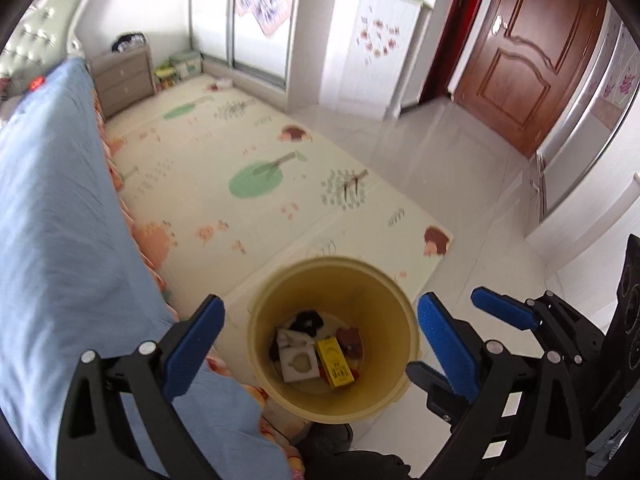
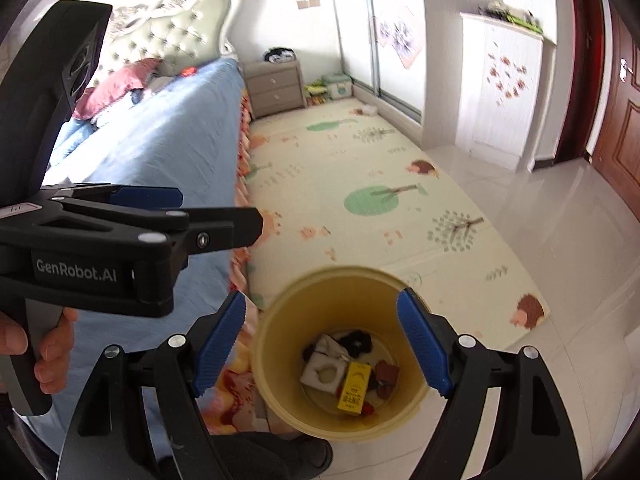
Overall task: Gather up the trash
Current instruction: 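Move both open tools back over the bed toward the sock and tissue, then grasp the rolled grey sock with the left gripper while the right gripper grasps the tissue, then carry the grey sock and tissue over the yellow bin and open both grippers, then move both open tools back over the bed toward the wrapper and milk carton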
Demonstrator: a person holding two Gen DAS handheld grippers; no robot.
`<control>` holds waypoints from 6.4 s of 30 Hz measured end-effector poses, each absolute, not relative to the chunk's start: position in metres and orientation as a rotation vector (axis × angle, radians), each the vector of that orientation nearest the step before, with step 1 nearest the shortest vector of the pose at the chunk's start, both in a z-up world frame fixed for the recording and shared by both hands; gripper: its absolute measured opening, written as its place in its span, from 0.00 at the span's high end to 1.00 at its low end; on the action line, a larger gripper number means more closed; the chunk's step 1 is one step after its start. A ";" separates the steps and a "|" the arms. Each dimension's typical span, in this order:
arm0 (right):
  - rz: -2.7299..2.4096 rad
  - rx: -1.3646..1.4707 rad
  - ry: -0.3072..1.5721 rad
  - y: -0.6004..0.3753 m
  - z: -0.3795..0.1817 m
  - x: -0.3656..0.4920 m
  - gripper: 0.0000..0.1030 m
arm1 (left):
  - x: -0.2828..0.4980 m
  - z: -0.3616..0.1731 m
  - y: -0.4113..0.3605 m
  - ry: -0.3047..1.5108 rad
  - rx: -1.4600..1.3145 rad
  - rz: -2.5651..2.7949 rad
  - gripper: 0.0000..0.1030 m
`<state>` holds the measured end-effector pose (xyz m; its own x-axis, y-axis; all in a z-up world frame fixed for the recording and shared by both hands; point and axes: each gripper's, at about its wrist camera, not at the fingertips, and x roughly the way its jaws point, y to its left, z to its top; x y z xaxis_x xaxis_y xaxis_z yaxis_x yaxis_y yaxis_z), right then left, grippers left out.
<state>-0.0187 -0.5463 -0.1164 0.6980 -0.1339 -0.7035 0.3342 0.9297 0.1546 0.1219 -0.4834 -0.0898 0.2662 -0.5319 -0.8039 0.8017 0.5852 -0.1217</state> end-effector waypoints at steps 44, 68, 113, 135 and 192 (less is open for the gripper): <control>0.383 0.039 0.556 -0.127 -0.022 0.181 0.08 | 0.260 -0.051 0.065 0.726 -0.040 -0.071 0.04; 0.457 -0.183 0.717 -0.032 -0.060 0.276 0.30 | 0.292 -0.060 0.107 0.772 -0.079 -0.107 0.62; 0.006 0.185 0.643 -0.445 -0.043 0.029 0.83 | 0.132 -0.048 -0.327 0.833 0.284 -0.914 0.62; -0.255 0.452 0.946 -0.599 -0.191 0.002 0.82 | 0.144 -0.183 -0.530 1.241 0.451 -1.009 0.62; 0.055 0.096 0.461 -0.347 -0.025 0.069 0.08 | 0.178 0.018 -0.183 0.561 0.177 -0.425 0.04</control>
